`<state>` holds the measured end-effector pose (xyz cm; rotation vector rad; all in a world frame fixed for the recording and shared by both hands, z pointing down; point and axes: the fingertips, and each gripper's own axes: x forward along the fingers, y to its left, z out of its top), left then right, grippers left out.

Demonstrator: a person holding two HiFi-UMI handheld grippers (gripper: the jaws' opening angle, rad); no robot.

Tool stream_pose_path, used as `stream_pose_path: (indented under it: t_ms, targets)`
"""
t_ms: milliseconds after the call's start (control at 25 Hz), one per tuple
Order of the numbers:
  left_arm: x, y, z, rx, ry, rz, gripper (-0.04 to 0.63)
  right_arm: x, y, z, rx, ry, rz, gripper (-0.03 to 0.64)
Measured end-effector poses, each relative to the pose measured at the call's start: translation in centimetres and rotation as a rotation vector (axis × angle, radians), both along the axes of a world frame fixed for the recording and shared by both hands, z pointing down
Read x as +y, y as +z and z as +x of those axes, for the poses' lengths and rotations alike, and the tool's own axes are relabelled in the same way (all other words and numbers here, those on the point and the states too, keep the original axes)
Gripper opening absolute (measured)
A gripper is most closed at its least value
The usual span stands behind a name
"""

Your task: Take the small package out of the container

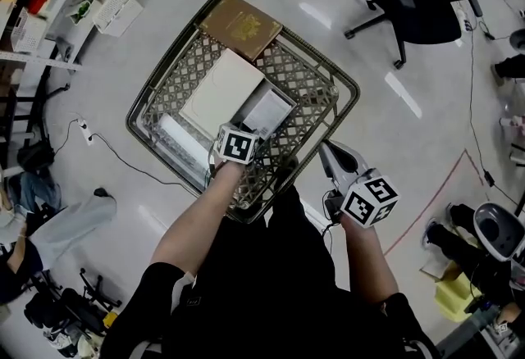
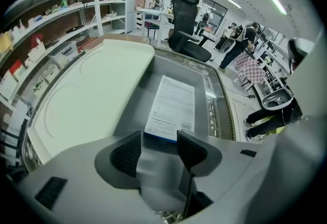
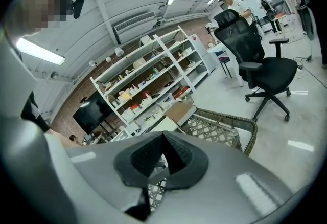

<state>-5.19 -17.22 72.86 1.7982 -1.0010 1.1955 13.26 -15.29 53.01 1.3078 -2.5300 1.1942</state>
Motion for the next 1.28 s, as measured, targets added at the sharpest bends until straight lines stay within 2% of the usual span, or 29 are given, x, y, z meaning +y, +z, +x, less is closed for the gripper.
stream_pose_path:
  t_ms: [280, 560, 680, 920, 1120, 1280]
  targets:
    - [-0.2, 0.8, 0.0, -0.045, 0.016, -0.020, 0.209, 0.2, 0.7, 0.3, -0.008, -0.003, -0.014, 0.009]
    - [-0.8, 1.0, 0.9, -0.091, 0.135, -0.029, 0.210, 0.3, 1.2, 0.7, -0.017, -0.002, -0.023, 0.009]
    - [-1.1, 0.9, 1.1, -0.050, 0.072, -0.060, 0.214, 0.3, 1.2, 0.9, -0.021, -0.002, -0.023, 0.009]
    - [-1.7, 0.2, 0.3, 0.031, -0.100, -0.071, 0.224, 0.3, 1.6, 1.4, -0.029, 0.007, -0.028, 0.009]
    - [0.9, 0.7, -0.8, -0.006, -0.070, -0.155, 0.224, -0.1, 1.6, 0.9, -0.042, -0.003, -0.024, 0.009]
    - [2.4, 1.6, -0.5, 0.003, -0.063, -0.212, 0.223, -0.5, 1.0, 0.4, -0.050, -0.021, -0.006, 0.009]
